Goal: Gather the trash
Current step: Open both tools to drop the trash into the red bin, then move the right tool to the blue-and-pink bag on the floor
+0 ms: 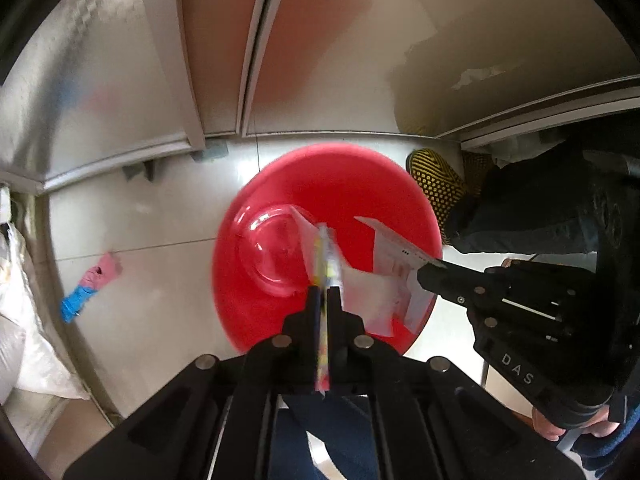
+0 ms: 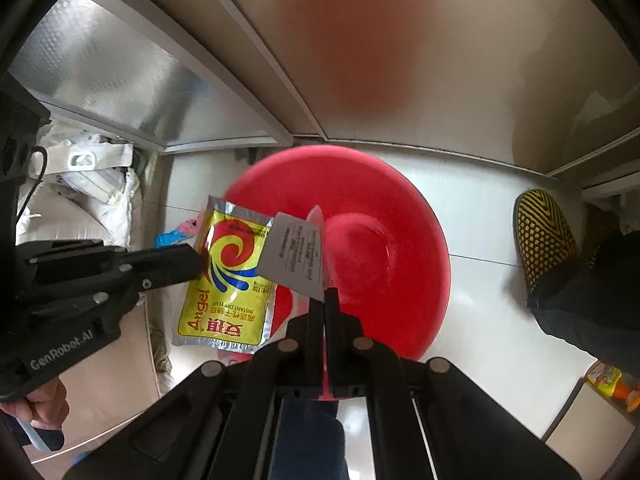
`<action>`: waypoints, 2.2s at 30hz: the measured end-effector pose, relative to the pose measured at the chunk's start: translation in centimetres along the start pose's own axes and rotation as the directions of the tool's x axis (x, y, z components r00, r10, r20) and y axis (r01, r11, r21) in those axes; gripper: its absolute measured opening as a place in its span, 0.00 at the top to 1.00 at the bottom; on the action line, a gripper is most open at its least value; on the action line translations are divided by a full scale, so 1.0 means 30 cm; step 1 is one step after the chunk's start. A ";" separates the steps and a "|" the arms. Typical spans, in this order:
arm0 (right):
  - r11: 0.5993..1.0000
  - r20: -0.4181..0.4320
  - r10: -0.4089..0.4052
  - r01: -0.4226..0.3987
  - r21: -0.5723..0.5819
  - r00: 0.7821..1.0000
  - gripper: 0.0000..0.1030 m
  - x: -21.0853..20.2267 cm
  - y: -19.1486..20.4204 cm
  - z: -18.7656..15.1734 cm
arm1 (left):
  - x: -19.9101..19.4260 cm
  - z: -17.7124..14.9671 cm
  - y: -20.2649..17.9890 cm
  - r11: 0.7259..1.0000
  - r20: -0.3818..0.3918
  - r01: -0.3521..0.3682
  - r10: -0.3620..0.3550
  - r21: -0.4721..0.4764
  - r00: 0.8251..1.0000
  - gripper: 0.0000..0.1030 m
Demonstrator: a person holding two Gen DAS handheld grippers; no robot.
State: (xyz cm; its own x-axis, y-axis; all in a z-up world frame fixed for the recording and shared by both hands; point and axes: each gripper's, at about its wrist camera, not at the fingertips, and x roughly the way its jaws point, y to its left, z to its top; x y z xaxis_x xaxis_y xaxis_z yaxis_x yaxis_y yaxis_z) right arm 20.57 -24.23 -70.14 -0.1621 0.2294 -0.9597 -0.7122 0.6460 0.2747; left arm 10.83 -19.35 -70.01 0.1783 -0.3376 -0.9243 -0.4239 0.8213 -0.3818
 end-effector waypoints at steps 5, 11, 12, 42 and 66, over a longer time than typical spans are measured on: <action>1.000 -0.018 -0.022 0.022 -0.014 1.000 0.97 0.023 -0.014 -0.002 | 0.007 -0.021 -0.015 0.999 0.017 -0.032 0.031 0.017 0.999 0.67; 0.995 0.022 -0.065 0.066 -0.069 0.998 0.44 -0.027 0.039 0.004 | -0.107 -0.048 0.000 0.996 0.104 -0.091 0.089 0.016 0.991 0.52; 0.993 0.033 -0.077 0.080 -0.087 0.996 0.38 -0.044 0.055 0.007 | -0.138 -0.049 0.006 0.995 0.119 -0.104 0.102 0.009 0.988 0.52; 0.649 0.052 0.050 0.007 -0.761 0.997 0.02 -0.297 0.795 0.074 | -0.781 -0.493 0.476 0.784 0.315 -0.128 0.385 -0.607 0.868 0.00; 0.131 -0.051 0.018 -0.053 -0.990 0.999 0.02 0.379 0.999 0.063 | -0.160 -0.789 0.816 0.403 0.200 -0.026 0.507 -0.915 0.838 0.00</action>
State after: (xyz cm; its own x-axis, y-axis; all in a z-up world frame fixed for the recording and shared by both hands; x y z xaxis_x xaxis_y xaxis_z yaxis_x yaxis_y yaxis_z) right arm -1.33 -0.90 -72.72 -0.2096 0.2035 -0.9564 -0.7610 -0.6481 0.0289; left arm -21.43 -8.52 -74.98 0.1122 0.2257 -0.9677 -0.9878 -0.0808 -0.1334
